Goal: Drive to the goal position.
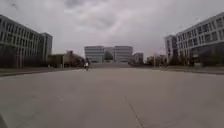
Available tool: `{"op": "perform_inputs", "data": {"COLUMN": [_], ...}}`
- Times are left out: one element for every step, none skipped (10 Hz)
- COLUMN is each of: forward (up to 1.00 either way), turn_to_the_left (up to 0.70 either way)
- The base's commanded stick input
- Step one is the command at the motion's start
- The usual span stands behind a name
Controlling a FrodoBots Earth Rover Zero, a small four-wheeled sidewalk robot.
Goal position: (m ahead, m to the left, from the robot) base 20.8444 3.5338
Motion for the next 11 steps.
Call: {"op": "perform_inputs", "data": {"forward": [0.7,0.7,0.7,0.7,0.7,0.7,0.7,0.7,0.7,0.7,0.7], "turn_to_the_left": [-0.01,-0.01,-0.01,-0.01,-0.01,-0.01,-0.01,-0.01,-0.01,-0.01,-0.01]}}
